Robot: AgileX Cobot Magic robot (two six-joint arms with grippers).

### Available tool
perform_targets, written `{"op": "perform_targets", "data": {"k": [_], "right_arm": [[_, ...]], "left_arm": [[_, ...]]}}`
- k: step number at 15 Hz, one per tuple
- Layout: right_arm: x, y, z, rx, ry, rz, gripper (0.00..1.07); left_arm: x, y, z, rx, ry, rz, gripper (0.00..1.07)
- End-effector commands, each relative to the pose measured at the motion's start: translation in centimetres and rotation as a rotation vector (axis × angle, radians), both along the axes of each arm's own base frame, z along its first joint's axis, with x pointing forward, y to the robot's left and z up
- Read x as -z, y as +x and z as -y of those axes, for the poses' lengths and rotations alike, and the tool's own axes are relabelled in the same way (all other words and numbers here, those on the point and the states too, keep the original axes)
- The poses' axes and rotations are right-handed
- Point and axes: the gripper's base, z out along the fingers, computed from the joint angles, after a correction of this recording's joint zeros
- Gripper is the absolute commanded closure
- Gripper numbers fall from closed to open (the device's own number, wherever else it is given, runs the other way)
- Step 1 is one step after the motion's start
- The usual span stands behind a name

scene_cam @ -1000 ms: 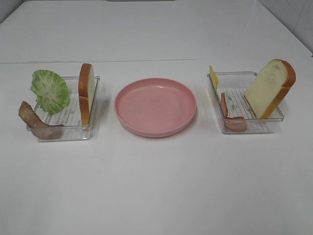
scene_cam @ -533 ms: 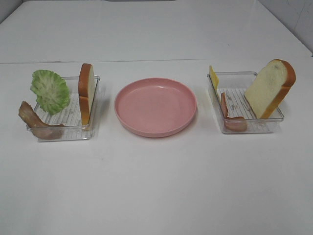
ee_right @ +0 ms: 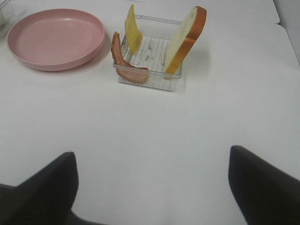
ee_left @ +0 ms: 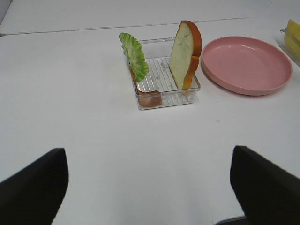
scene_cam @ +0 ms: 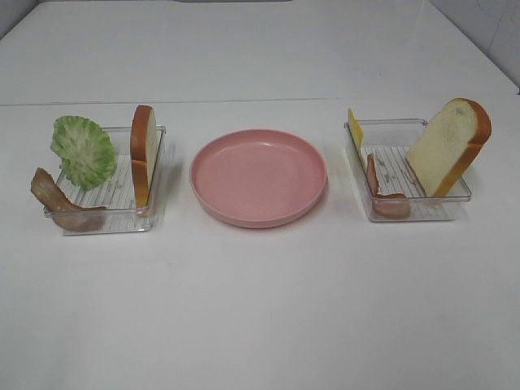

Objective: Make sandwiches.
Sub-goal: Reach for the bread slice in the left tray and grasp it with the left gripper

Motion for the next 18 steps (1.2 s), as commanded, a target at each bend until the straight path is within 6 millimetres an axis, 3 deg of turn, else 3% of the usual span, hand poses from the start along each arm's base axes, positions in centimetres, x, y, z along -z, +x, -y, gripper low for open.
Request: {"op": "perform_targets", "data": {"k": [1, 8, 12, 18], "right_arm": [[0.0, -0.3, 0.0, 0.006, -0.007, 0.03, 0.31], [0.0, -0.3, 0.0, 0.006, -0.007, 0.03, 0.31], [0.0, -0.3, 0.0, 0.006, -0.007, 0.03, 0.31], [0.0, -0.3, 0.0, 0.006, -0.007, 0.03, 0.31]], "left_arm": [[0.1, -0.3, 0.1, 0.003, -0.003, 0.012, 0.2], [0.1, -0.3, 0.2, 0.016, -0.025, 0.015, 0.2], [-1.7, 0.6, 0.4, 0.023, -0.067, 0.067, 0.2], [-4.6, 10.1, 0.2, 0.006, -0.089, -0.253, 0.2]]}}
